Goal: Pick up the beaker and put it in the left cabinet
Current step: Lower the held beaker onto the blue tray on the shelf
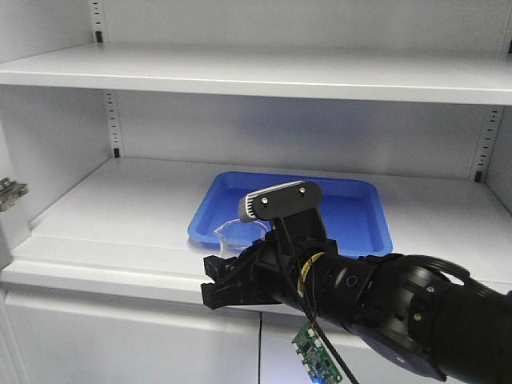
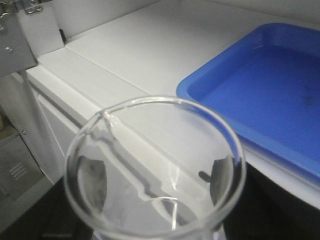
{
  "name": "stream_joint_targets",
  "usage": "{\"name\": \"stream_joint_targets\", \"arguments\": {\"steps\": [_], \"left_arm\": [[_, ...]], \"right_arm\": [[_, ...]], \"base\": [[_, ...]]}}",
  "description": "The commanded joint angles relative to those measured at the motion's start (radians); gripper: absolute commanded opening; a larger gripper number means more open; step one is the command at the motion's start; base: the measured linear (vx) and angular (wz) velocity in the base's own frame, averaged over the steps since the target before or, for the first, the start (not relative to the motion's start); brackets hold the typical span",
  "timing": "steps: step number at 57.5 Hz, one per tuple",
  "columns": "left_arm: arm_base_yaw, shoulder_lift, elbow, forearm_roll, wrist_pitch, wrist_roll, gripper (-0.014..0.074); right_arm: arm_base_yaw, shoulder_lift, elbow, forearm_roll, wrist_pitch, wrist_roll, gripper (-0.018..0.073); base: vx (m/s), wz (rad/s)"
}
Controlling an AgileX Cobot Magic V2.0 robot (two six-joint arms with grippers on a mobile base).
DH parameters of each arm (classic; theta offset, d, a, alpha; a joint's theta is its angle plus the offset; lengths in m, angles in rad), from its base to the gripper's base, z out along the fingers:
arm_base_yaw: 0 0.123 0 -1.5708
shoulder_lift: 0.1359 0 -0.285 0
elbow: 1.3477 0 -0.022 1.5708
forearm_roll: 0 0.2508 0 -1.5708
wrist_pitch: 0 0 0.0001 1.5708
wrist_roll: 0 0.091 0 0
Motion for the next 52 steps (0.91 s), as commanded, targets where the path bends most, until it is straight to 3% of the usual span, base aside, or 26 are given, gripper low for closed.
{"name": "stream_joint_targets", "arguments": {"steps": [1,52], "left_arm": [[-0.001,-0.019,0.016,-0.007,-0.084,-0.003,0.0001],[-0.001,-0.019,0.016,-0.007,-0.084,-0.003,0.0001]], "right_arm": [[-0.001,-0.045,-0.035,-0.002,-0.068,0.001,-0.0008],[-0.001,-0.045,-0.035,-0.002,-0.103,0.001,-0.0008]], "base": [[0.22,-0.12],[0.14,-0.08]]}}
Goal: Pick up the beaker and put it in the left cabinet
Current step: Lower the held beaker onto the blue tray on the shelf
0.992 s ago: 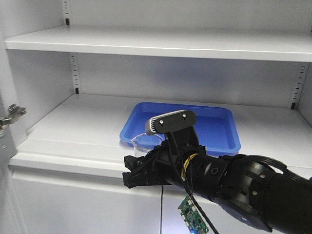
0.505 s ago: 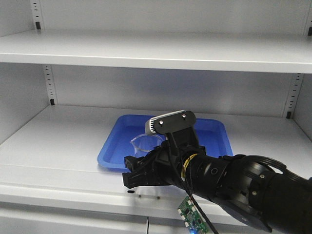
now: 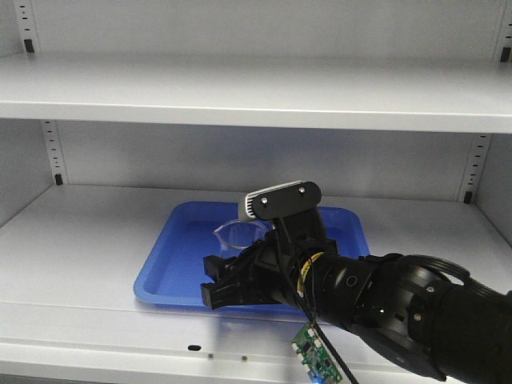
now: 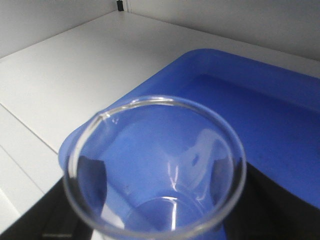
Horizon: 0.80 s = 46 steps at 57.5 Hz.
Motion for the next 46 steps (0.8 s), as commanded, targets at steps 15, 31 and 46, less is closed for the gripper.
{"name": "stream_joint_targets", "arguments": {"steps": [15,31,46], "left_arm": [[-0.001,-0.019,0.016,-0.007,-0.084,-0.003,0.0001],[-0.001,-0.019,0.016,-0.007,-0.084,-0.003,0.0001],[-0.001,-0.019,0.016,-0.007,-0.084,-0.003,0.0001]], "right_arm": [[-0.028,0.037,-0.066,0.022,-0.140,-0.001,-0.0006],[-0.086,0.195,-0.240,0.020,-0.120,0.000,-0.0001],[-0.093,0.299,-0.336,0.020,-0.075,0.000,0.0023]], "base": [[0.03,-0.04],[0.00,0.00],[0.00,0.00]]}}
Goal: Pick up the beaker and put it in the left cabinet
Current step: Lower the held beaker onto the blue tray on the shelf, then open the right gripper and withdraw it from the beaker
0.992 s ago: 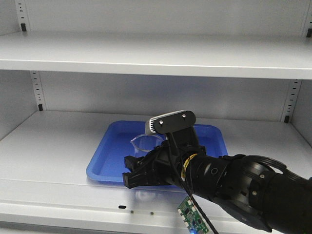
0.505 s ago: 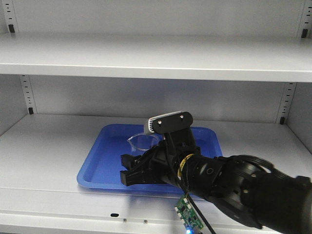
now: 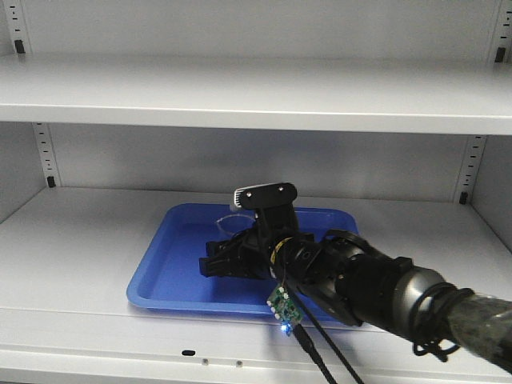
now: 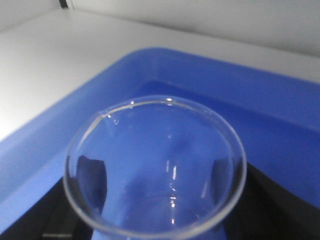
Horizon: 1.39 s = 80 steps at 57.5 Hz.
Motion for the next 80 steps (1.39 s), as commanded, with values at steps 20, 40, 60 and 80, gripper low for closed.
{"name": "stream_joint_targets", "arguments": {"steps": [20,40,60,80], "left_arm": [[-0.001,-0.019,0.016,-0.007,-0.084,-0.003,0.0001],[-0.001,-0.019,0.016,-0.007,-0.084,-0.003,0.0001],[-0.001,-0.019,0.016,-0.007,-0.084,-0.003,0.0001],[-0.001,-0.019,0.016,-0.007,-0.084,-0.003,0.0001]], "right_arm": [[-0.005,-0.029,-0.046,-0.002,-0.024,0.003,0.0225],[-0.005,-0.044,-0.046,-0.002,-0.030,0.003,0.0720],[-0.004,-0.124,-0.032,-0.002,-0.017,0.003,0.0694],[-0.003,-0.232,0.060,-0.003,-0.023,0.003,0.0653]], "base": [[0.00,0.00],[0.00,0.00],[0.00,0.00],[0.00,0.00]]}}
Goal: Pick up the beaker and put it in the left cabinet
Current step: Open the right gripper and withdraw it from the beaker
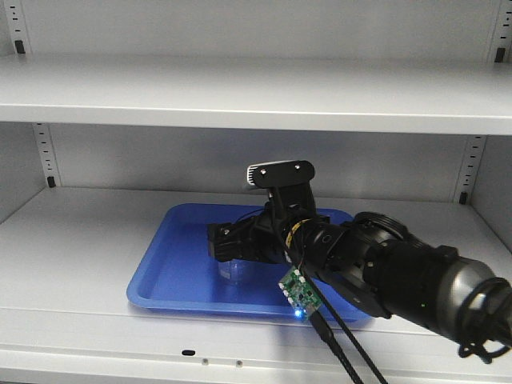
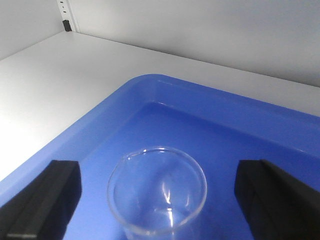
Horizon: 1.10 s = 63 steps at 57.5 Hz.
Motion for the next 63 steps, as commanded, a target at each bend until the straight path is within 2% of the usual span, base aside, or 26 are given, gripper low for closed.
{"name": "stream_joint_targets", "arguments": {"steps": [1,30,51,63], "left_arm": [[-0.001,-0.019,0.016,-0.007,-0.084,-0.003,0.0001],[-0.001,-0.019,0.016,-0.007,-0.084,-0.003,0.0001],[-0.001,-0.019,0.016,-0.007,-0.084,-0.003,0.0001],[-0.001,-0.019,0.016,-0.007,-0.084,-0.003,0.0001]], "right_arm": [[-0.003,-0.088,-0.001,-0.006,-0.064,0.002,0.0652],[-0.002,-0.265,0.159,-0.006,-0.056,0.002,0.0636],[-0.003,-0.446,0.367,-0.006,-0.035,0.003,0.0624],[-0.003,-0.476,0.392,-0.006,-0.035,0.003,0.0601]], "base": [[0.00,0.00],[0.00,0.00],[0.00,0.00],[0.00,0.00]]}}
